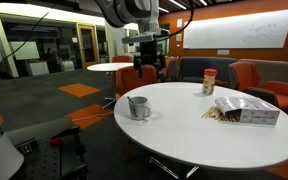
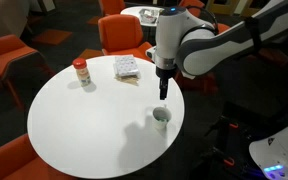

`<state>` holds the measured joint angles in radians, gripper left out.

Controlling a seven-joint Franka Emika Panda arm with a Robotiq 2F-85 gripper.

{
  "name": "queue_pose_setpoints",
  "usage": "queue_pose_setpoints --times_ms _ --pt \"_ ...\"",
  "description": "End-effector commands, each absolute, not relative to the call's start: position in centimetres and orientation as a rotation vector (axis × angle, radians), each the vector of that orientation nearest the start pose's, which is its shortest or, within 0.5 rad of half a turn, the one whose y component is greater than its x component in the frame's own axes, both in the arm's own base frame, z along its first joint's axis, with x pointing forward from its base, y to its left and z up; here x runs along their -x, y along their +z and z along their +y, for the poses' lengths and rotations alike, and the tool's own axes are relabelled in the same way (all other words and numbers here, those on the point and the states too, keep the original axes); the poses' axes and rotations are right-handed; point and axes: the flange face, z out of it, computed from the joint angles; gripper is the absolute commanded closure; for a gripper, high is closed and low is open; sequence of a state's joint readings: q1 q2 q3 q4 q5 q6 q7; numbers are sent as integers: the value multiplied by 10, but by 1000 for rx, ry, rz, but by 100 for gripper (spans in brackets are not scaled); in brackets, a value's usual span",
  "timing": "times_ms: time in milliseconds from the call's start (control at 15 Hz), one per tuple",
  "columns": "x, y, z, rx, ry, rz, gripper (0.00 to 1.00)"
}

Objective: Take the green marker out of the white mug

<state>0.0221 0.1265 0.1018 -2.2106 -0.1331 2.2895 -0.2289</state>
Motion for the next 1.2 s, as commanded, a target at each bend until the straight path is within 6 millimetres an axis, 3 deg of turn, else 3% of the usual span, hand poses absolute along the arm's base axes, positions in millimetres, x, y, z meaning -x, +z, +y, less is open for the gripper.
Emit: queue_pose_setpoints --times_ms 0,733,933,1133 --pt "-535 319 63 3145 82 -707 0" --pt "-535 319 63 3145 81 -707 0" --pt "-537 305 70 3105 105 -583 0" --pt "-538 282 74 3116 98 -309 0"
